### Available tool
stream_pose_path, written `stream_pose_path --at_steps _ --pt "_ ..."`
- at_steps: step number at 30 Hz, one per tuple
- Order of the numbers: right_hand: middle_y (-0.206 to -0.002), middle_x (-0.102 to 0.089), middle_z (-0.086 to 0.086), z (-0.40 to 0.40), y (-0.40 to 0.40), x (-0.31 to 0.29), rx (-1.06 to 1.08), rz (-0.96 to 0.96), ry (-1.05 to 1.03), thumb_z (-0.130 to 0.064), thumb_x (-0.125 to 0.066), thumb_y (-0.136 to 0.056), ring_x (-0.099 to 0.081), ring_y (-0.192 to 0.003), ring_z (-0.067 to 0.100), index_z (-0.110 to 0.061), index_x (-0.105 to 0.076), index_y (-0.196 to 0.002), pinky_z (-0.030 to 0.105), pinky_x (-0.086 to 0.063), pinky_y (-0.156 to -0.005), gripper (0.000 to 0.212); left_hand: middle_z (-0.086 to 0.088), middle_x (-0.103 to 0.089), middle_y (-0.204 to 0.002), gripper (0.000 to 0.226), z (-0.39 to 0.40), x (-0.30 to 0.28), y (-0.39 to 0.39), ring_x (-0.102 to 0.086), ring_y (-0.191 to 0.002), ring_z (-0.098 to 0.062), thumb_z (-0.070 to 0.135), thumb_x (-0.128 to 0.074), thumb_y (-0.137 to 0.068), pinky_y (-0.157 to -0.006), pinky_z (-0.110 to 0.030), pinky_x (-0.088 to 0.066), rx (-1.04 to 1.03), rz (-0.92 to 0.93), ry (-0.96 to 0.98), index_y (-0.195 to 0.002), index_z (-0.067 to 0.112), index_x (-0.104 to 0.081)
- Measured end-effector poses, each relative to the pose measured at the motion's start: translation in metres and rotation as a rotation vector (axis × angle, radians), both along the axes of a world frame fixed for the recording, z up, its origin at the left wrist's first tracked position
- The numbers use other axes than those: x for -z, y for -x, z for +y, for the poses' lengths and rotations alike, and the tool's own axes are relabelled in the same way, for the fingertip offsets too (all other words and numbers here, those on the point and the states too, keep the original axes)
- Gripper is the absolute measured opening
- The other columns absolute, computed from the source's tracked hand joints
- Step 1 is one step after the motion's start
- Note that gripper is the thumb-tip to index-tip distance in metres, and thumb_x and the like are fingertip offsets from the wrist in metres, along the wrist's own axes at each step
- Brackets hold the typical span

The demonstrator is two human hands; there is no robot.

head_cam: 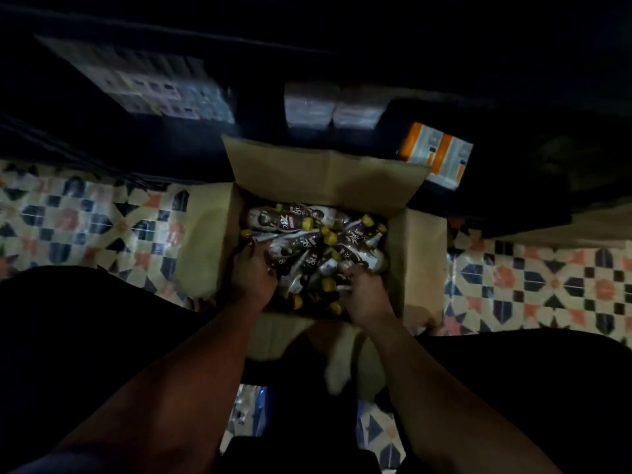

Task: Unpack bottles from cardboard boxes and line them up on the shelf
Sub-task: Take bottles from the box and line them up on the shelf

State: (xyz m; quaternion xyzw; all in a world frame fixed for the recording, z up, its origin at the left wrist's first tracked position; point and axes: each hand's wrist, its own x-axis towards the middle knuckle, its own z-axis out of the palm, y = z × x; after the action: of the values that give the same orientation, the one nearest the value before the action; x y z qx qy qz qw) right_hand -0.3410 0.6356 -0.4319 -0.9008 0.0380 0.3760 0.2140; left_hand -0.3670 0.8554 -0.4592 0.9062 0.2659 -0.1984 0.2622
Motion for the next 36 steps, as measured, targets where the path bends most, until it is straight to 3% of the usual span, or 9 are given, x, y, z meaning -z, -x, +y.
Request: stream_pose_path --at_steps 4,7,10,14,19,23,28,32,36 --pt "-0.143 -0.048 0.01 0.001 0.005 0.031 -0.128 -0.035 0.029 -0.027 -0.072 -0.089 -0.042 -0.133 0.034 -0.019 -0.048 -0.145 0.047 -0.045 -0.107 0.062 -0.017 -0.053 -0.141 0.061 -0.007 0.025 -0.01 -0.044 -0.133 -0.038 0.017 -0.075 -0.082 -0.113 -0.047 -0.036 0.133 -0.052 -0.059 -0.139 0.012 -0.055" --pt "-0.15 -0.042 0.004 0.001 0.007 0.046 -0.093 -0.046 0.012 -0.039 -0.073 -0.088 -0.038 -0.137 0.031 -0.025 -0.048 -0.146 0.051 -0.045 -0.107 0.065 -0.015 -0.054 -0.143 0.066 -0.015 0.044 -0.022 -0.045 -0.136 -0.036 0.026 -0.079 -0.082 -0.114 -0.049 -0.037 0.104 -0.052 0.037 -0.141 0.011 -0.054" --pt "-0.15 -0.042 0.002 0.004 0.004 0.055 -0.127 -0.035 0.038 -0.032 -0.073 -0.087 -0.034 -0.137 0.032 -0.028 -0.052 -0.142 0.051 -0.04 -0.11 0.06 -0.015 -0.056 -0.142 0.067 -0.019 0.051 -0.033 -0.047 -0.135 -0.036 0.036 -0.078 -0.083 -0.114 -0.05 -0.039 0.067 -0.041 0.065 -0.139 0.007 -0.056" --pt "-0.141 -0.052 0.002 0.005 -0.003 0.061 -0.116 -0.019 0.037 -0.017 -0.073 -0.083 -0.034 -0.133 0.033 -0.036 -0.06 -0.128 0.045 -0.037 -0.111 0.051 -0.014 -0.036 -0.156 0.074 -0.015 0.053 -0.035 -0.031 -0.143 -0.037 0.045 -0.069 -0.092 -0.118 -0.049 -0.029 0.24 0.06 -0.08 -0.152 0.015 -0.04" --pt "-0.133 -0.061 0.001 0.005 -0.007 0.065 -0.149 -0.039 0.083 -0.014 -0.071 -0.086 -0.032 -0.132 0.033 -0.037 -0.06 -0.126 0.046 -0.039 -0.108 0.047 -0.016 -0.035 -0.15 0.074 -0.011 0.051 -0.037 -0.035 -0.139 -0.035 0.038 -0.083 -0.082 -0.118 -0.047 -0.034 0.209 0.017 0.068 -0.145 0.017 -0.049" --pt "-0.136 -0.058 0.001 0.001 -0.006 0.064 -0.19 -0.092 0.077 -0.014 -0.066 -0.09 -0.037 -0.129 0.031 -0.035 -0.057 -0.13 0.043 -0.04 -0.104 0.047 -0.011 -0.051 -0.137 0.075 -0.014 0.042 -0.039 -0.051 -0.126 -0.029 0.023 -0.093 -0.069 -0.108 -0.042 -0.044 0.141 0.011 0.211 -0.13 0.013 -0.051" --pt "-0.133 -0.059 0.003 -0.012 -0.006 0.059 -0.071 -0.131 -0.073 -0.018 -0.077 -0.083 -0.043 -0.129 0.031 -0.029 -0.064 -0.129 0.042 -0.04 -0.106 0.05 -0.008 -0.064 -0.125 0.081 -0.015 0.037 -0.032 -0.061 -0.117 -0.03 0.02 -0.099 -0.058 -0.097 -0.049 -0.053 0.163 0.025 0.236 -0.12 0.021 -0.047" --pt "-0.133 -0.061 0.005 -0.019 0.002 0.051 0.097 -0.169 -0.232 -0.011 -0.083 -0.078 -0.047 -0.131 0.025 -0.022 -0.067 -0.128 0.043 -0.04 -0.112 0.053 -0.012 -0.056 -0.139 0.089 -0.025 0.029 -0.024 -0.053 -0.13 -0.033 0.029 -0.094 -0.067 -0.104 -0.043 -0.046 0.363 0.098 0.168 -0.142 0.02 -0.048" --pt "-0.13 -0.063 0.003 -0.024 0.007 0.042 0.16 -0.222 -0.312 -0.012 -0.08 -0.084 -0.053 -0.124 0.021 -0.019 -0.069 -0.127 0.034 -0.042 -0.108 0.046 -0.012 -0.055 -0.141 0.092 -0.032 0.02 -0.013 -0.052 -0.131 -0.032 0.046 -0.092 -0.068 -0.106 -0.042 -0.045 0.311 0.101 0.224 -0.145 0.017 -0.051"
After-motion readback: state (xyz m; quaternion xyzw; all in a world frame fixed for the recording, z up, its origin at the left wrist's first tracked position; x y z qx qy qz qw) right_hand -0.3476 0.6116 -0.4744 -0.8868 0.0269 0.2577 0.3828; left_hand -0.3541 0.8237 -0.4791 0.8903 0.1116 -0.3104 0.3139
